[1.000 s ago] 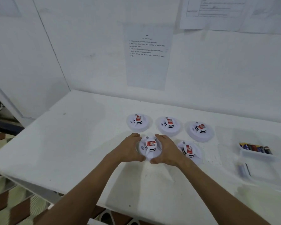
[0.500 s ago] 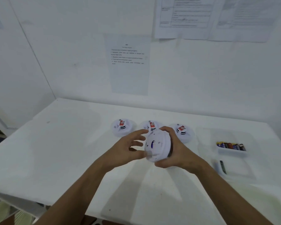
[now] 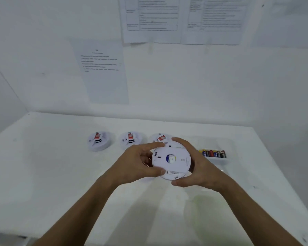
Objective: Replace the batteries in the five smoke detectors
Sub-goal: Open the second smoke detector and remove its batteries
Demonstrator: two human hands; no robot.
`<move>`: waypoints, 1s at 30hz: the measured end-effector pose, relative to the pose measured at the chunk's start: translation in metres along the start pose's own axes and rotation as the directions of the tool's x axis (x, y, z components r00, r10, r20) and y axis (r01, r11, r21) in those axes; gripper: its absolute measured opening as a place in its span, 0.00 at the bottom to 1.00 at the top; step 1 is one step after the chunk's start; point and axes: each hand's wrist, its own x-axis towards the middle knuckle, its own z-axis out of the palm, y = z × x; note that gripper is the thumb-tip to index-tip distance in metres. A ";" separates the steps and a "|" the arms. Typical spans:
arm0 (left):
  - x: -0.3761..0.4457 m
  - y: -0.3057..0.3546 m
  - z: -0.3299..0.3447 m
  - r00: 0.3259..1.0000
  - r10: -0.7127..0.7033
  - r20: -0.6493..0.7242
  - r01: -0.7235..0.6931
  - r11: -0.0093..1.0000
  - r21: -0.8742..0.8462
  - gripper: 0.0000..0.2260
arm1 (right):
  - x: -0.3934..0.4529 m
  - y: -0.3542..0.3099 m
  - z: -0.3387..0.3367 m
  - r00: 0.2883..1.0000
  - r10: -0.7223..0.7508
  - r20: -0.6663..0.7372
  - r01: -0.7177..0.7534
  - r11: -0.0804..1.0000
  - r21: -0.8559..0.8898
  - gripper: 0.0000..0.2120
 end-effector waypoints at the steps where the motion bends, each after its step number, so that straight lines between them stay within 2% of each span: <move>1: 0.003 0.002 0.005 1.000 0.004 0.001 -0.004 1.000 0.020 0.30 | -0.003 0.002 -0.003 1.000 -0.004 -0.008 0.004 1.000 -0.008 0.50; 10: 0.015 0.020 0.029 0.998 0.027 -0.050 -0.022 0.994 0.106 0.28 | -0.011 0.018 -0.019 0.975 -0.072 -0.212 0.058 0.996 -0.071 0.48; 22: 0.008 0.027 0.043 0.988 0.089 -0.123 -0.060 0.973 0.224 0.21 | -0.015 0.026 -0.017 0.969 -0.057 -0.242 0.041 0.997 -0.072 0.46; 27: 0.009 0.032 0.037 0.998 0.055 -0.029 -0.047 0.970 0.239 0.26 | -0.016 0.025 -0.025 0.980 -0.030 -0.199 0.025 0.999 -0.025 0.47; 30: 0.012 0.031 0.034 1.000 0.021 0.011 -0.023 0.975 0.222 0.29 | -0.019 0.025 -0.027 0.987 -0.017 -0.160 0.013 1.000 -0.029 0.50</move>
